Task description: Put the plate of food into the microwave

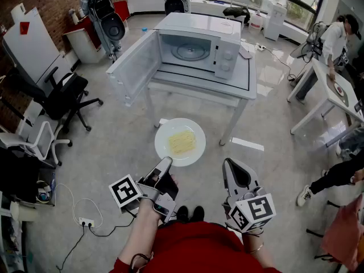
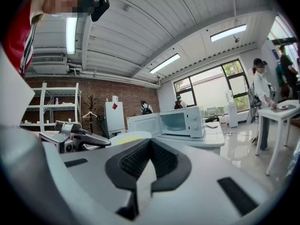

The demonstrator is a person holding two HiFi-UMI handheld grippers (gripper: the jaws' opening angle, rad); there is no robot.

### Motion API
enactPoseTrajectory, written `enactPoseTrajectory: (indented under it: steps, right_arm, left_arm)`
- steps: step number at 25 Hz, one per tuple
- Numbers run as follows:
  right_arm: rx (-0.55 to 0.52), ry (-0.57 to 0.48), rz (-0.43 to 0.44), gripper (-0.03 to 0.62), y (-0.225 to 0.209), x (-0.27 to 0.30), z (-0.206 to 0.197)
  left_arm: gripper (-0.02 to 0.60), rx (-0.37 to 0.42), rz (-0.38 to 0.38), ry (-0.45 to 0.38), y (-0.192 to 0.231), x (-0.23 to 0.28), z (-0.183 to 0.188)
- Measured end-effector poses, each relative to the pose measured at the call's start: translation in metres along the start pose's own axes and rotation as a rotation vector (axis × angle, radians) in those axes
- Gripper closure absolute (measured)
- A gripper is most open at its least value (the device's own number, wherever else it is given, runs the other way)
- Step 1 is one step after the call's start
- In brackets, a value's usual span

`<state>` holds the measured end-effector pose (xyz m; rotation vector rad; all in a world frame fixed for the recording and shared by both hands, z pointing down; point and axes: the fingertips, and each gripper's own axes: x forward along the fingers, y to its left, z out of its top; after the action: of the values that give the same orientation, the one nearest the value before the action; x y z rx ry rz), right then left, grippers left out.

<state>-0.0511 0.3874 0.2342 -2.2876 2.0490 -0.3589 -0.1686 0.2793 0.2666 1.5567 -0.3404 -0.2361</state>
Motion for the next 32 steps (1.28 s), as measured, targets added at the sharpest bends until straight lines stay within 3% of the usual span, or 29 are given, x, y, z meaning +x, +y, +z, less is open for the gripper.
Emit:
enactPoseTrajectory:
  steps: [20, 32]
  right_arm:
    - [0.014, 0.011, 0.006, 0.58, -0.015, -0.002, -0.006]
    - [0.036, 0.011, 0.057, 0.579, -0.048, 0.003, -0.005]
  left_arm:
    - [0.561, -0.006, 0.001, -0.019, 0.002, 0.007, -0.004]
    - [0.561, 0.011, 0.015, -0.085, 0.0, 0.037, 0.009]
